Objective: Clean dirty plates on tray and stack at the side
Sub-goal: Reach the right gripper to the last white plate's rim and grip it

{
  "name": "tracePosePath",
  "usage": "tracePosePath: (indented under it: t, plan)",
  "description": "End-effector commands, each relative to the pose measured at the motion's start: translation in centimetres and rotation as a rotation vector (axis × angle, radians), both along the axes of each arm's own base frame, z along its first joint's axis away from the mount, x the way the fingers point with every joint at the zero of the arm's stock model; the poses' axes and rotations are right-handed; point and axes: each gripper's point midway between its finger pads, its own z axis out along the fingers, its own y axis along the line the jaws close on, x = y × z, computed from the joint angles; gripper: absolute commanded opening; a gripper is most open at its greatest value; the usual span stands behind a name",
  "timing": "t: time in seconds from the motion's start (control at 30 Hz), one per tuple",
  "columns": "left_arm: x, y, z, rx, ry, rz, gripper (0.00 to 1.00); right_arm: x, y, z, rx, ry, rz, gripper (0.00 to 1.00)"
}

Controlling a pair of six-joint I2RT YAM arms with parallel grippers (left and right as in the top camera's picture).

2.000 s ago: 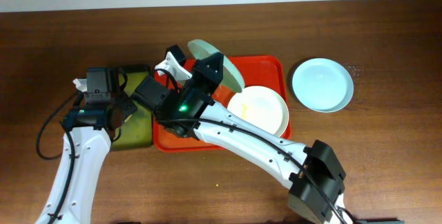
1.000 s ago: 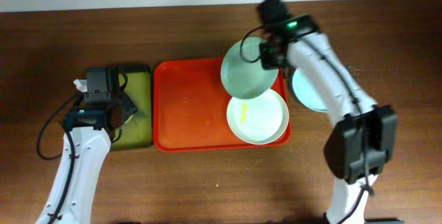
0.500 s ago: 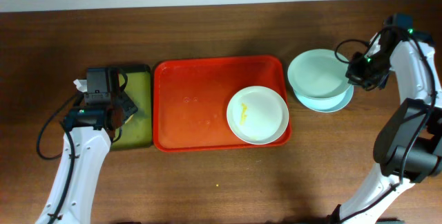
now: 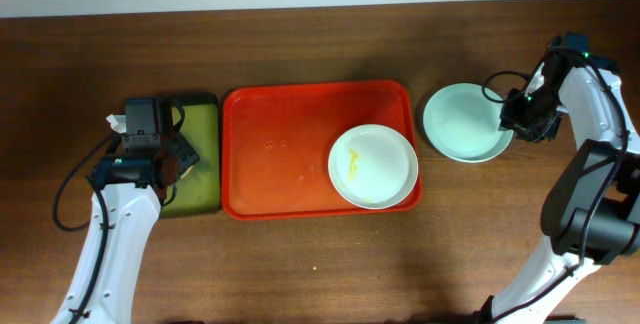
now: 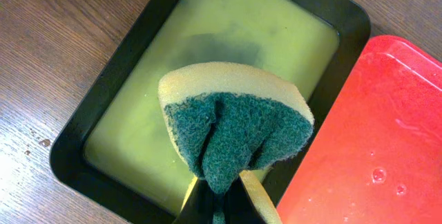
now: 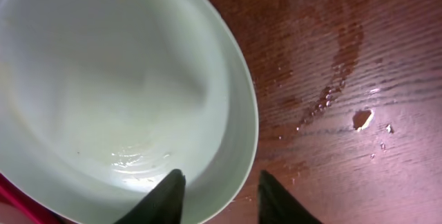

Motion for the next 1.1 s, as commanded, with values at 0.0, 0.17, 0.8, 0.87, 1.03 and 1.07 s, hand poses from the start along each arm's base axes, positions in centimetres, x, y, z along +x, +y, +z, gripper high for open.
tracePosePath:
  t: [0.0, 0.17, 0.8, 0.87, 1.03, 1.07]
  plan:
    - [0.5, 0.1, 1.0, 0.001, -0.03, 0.002, 0.0, 0.6, 1.0, 3.0, 0.04, -0.093, 0.002, 0.44]
    - [0.5, 0.2, 1.0, 0.002, -0.029, 0.002, 0.0, 1.4, 9.1, 8.2, 0.183, -0.217, 0.161, 0.49]
    - [0.4, 0.1, 1.0, 0.001, -0.027, 0.002, 0.0, -5.9, 18.7, -2.6, -0.115, 0.051, 0.31, 0.41]
    - [0.4, 0.1, 1.0, 0.001, -0.027, 0.002, 0.0, -6.4, 18.6, -3.2, -0.115, 0.061, 0.311, 0.33]
    - [0.4, 0.1, 1.0, 0.001, -0.027, 0.001, 0.0, -6.5, 18.6, -3.6, -0.112, 0.066, 0.311, 0.25]
    - [0.4, 0.1, 1.0, 0.001, -0.027, 0.001, 0.0, -6.5, 18.7, -3.7, -0.108, 0.068, 0.312, 0.16]
